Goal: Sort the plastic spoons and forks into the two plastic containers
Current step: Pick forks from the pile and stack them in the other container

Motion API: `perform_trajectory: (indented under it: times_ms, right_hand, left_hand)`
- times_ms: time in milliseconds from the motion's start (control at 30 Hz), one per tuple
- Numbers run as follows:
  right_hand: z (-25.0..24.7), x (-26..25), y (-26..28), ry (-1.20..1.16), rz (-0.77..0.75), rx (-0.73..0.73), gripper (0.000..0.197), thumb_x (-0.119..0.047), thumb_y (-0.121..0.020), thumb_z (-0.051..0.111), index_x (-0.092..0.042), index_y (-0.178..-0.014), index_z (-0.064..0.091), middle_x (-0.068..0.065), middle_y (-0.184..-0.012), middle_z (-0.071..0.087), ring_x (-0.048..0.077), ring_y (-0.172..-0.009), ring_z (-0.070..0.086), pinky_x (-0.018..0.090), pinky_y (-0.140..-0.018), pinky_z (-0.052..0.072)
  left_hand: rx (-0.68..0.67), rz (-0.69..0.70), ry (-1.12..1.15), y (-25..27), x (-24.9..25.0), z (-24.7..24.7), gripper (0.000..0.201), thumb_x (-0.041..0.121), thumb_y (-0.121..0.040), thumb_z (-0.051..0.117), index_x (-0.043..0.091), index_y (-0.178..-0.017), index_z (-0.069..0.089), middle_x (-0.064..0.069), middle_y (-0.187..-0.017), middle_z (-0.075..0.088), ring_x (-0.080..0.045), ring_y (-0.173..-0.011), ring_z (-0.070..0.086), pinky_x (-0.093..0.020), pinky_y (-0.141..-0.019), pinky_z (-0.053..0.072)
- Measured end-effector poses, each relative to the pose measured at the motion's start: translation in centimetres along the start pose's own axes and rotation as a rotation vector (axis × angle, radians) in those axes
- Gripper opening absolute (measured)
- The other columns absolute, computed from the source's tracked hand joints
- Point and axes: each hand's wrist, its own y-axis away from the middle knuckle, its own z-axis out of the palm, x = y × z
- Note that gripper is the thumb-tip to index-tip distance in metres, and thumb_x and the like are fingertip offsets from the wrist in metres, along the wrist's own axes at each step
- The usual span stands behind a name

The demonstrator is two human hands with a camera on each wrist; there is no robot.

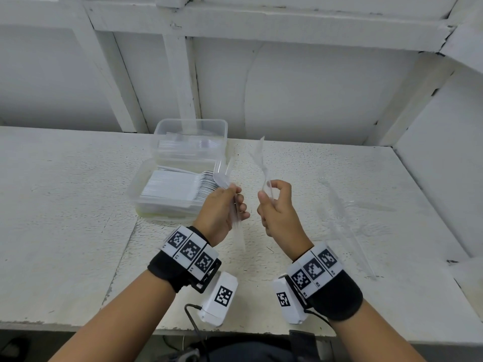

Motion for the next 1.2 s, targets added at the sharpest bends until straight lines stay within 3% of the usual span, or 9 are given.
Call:
perform_trajectory:
  times_ms: [200, 400, 567, 700, 833, 933, 1033, 1133, 1200]
  right_hand:
    - [0.3, -0.3, 0.3, -0.093, 0.043, -0.045, 0.004, -0.026, -0.098, 0.043, -0.026, -0.102, 0.04, 0.0, -0.07, 0.046, 0.002, -0.038, 0.036, 0.016, -0.035, 0.027]
    - [0.5, -0.1, 0.8, -0.126, 0.057, -0.109, 0.011, -0.025, -0.099, 0.041, -0.025, -0.094, 0.052, 0.0, -0.069, 0.047, 0.009, -0.046, 0.047, 0.022, -0.038, 0.04]
    - [0.5, 0.2, 0.7, -0.087, 0.02, -0.067, 0.02, -0.023, -0.101, 0.037, -0.02, -0.093, 0.055, -0.002, -0.066, 0.05, 0.008, -0.044, 0.045, 0.021, -0.038, 0.037]
    - [0.9, 0.6, 0.7, 0.083, -0.045, -0.039, 0.019, -0.025, -0.1, 0.039, -0.022, -0.108, 0.055, -0.004, -0.069, 0.051, 0.008, -0.047, 0.046, 0.022, -0.041, 0.041]
    - [0.9, 0.7, 0.7, 0.407, -0.234, -0.045, 0.024, -0.025, -0.1, 0.038, -0.016, -0.115, 0.054, -0.01, -0.069, 0.054, 0.014, -0.056, 0.054, 0.034, -0.056, 0.048]
    - [0.8, 0.9, 0.4, 0.571, -0.27, -0.043, 0.027, -0.029, -0.1, 0.035, -0.014, -0.116, 0.052, 0.001, -0.077, 0.062, 0.022, -0.065, 0.06, 0.04, -0.065, 0.049]
    - [0.7, 0.9, 0.4, 0.505, -0.249, -0.035, 0.021, -0.028, -0.101, 0.034, -0.015, -0.11, 0.048, 0.001, -0.076, 0.063, 0.021, -0.061, 0.063, 0.042, -0.064, 0.051]
    - [0.4, 1.0, 0.5, 0.317, -0.192, -0.006, 0.012, -0.027, -0.101, 0.033, -0.02, -0.101, 0.042, -0.006, -0.078, 0.062, 0.014, -0.06, 0.064, 0.035, -0.06, 0.052]
    - [0.2, 1.2, 0.3, 0.141, -0.157, 0.091, 0.012, -0.023, -0.101, 0.034, -0.019, -0.094, 0.044, -0.006, -0.079, 0.059, 0.01, -0.068, 0.063, 0.028, -0.062, 0.051]
  left_hand:
    - [0.024, 0.044, -0.002, 0.0, -0.2, 0.4, 0.023, 0.019, -0.102, 0.031, 0.009, -0.086, 0.044, -0.005, -0.06, 0.054, -0.013, -0.047, 0.052, -0.023, -0.048, 0.048]
    - [0.018, 0.102, 0.051, -0.6, -0.2, 0.4, 0.026, 0.022, -0.103, 0.031, 0.004, -0.095, 0.049, -0.013, -0.09, 0.066, -0.018, -0.074, 0.066, -0.03, -0.069, 0.056]
    - [-0.007, 0.078, 0.121, -0.5, 0.2, 0.5, 0.016, 0.016, -0.101, 0.037, 0.006, -0.097, 0.049, -0.015, -0.096, 0.067, -0.019, -0.074, 0.067, -0.029, -0.065, 0.058]
    - [-0.029, 0.077, 0.085, -0.6, 0.0, 0.6, 0.019, 0.013, -0.1, 0.038, 0.0, -0.108, 0.049, -0.014, -0.094, 0.063, -0.02, -0.074, 0.062, -0.029, -0.06, 0.055]
    - [-0.028, 0.072, 0.066, -0.7, 0.0, 0.8, 0.021, 0.014, -0.101, 0.036, 0.004, -0.092, 0.052, -0.008, -0.078, 0.058, -0.014, -0.063, 0.057, -0.023, -0.055, 0.049]
    - [-0.005, 0.066, 0.073, -0.9, -0.1, 0.7, 0.016, 0.012, -0.1, 0.035, 0.005, -0.097, 0.049, -0.007, -0.075, 0.055, -0.013, -0.061, 0.055, -0.022, -0.053, 0.048]
    - [0.083, 0.081, 0.111, -1.3, 0.0, 0.4, 0.013, 0.009, -0.099, 0.035, 0.007, -0.092, 0.046, -0.006, -0.075, 0.053, -0.015, -0.065, 0.056, -0.025, -0.055, 0.051]
    - [0.159, 0.13, 0.174, -2.0, 0.9, -0.1, 0.008, 0.01, -0.099, 0.036, 0.007, -0.101, 0.043, -0.004, -0.074, 0.051, -0.015, -0.067, 0.055, -0.028, -0.063, 0.049]
    - [0.186, 0.145, 0.204, -2.3, 1.6, -0.4, 0.009, 0.011, -0.099, 0.037, 0.009, -0.095, 0.045, -0.003, -0.07, 0.048, -0.015, -0.065, 0.051, -0.03, -0.065, 0.047]
